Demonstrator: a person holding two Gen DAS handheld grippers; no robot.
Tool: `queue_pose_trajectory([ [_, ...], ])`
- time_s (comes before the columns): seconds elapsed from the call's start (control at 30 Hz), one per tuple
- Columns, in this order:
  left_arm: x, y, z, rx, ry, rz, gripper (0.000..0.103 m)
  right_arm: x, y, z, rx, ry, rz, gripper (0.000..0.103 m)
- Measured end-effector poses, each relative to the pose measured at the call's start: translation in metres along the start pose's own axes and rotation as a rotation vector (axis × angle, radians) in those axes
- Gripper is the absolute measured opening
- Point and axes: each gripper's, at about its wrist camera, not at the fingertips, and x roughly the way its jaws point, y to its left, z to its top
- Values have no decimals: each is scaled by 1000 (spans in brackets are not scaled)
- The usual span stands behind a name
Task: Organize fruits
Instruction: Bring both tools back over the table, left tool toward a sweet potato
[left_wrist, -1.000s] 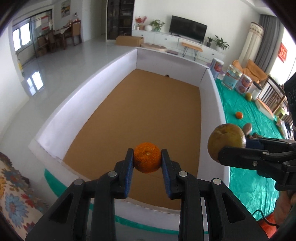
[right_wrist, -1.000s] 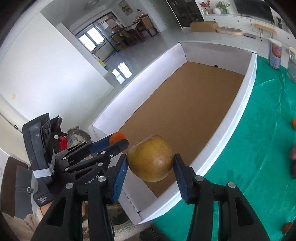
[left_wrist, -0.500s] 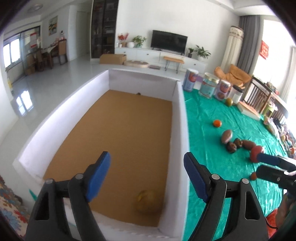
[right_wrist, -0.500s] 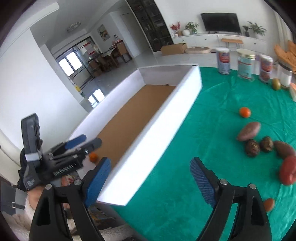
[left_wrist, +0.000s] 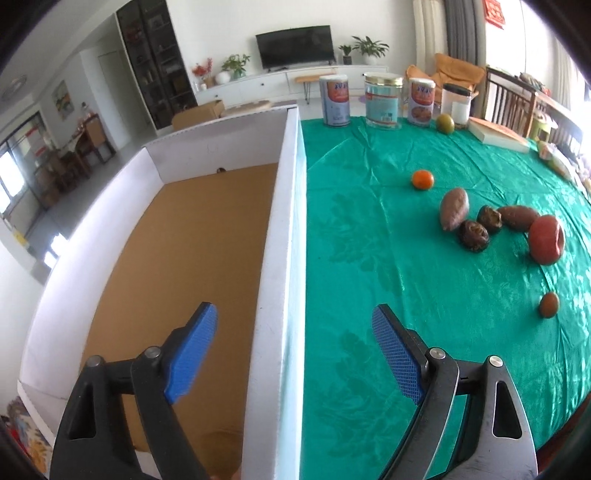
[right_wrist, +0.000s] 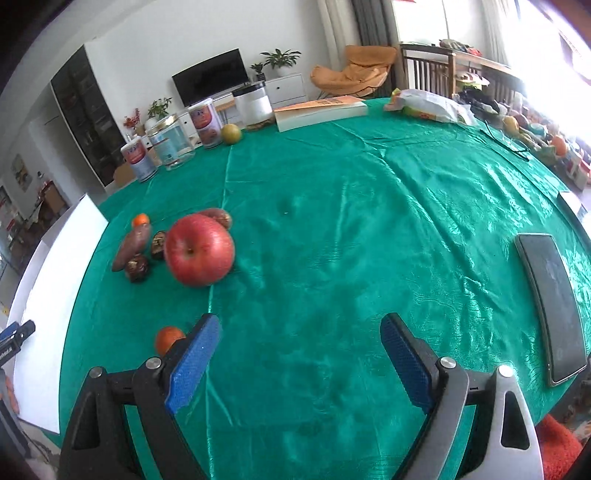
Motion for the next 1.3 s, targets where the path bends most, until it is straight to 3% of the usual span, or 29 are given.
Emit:
queue_pose_trajectory([
  [0.13,-3,0,-2,-22,-8,12,88,24,-4,-6,-18,-23,-75,88],
  [0.27,-3,0,2,-66,-44,65,88,45,-7,-10,-22,35,-110,88],
  [0.37,0,-2,7,-100,-53,71,88,45,-3,-12,-56,25,-136,88],
  [0.5,-3,-11,4,-52,-71,80,88,41,6,-15,-109,-6,-169,88],
  [0.6,-14,-6,5,-77,-104,96,88,43,9,-17,-126,1,-183,88],
  [0.67,-39,-3,1,-139,-232,175,88,43,9,-17,-128,2,-185,88],
  [0.73,-76,-7,-10,-183,-444,248,98,42,8,-18,-122,-4,-185,88],
  [0.8,-108,-17,-22,-220,-616,242,101,42,7,-17,-115,-8,-185,88],
  [0.83,-117,-23,-25,-230,-649,207,102,43,7,-17,-112,-5,-186,88],
  [0.9,-120,-40,-25,-211,-619,102,102,44,7,-17,-112,3,-188,88],
  [1.03,-74,-88,-19,-87,-350,-84,102,43,9,-18,-119,-3,-182,88],
  [1.2,5,-140,-24,16,-88,-111,101,35,8,-17,-112,-30,-160,88],
  [1.3,27,-155,-30,40,-37,-91,101,35,8,-18,-107,-29,-158,88],
])
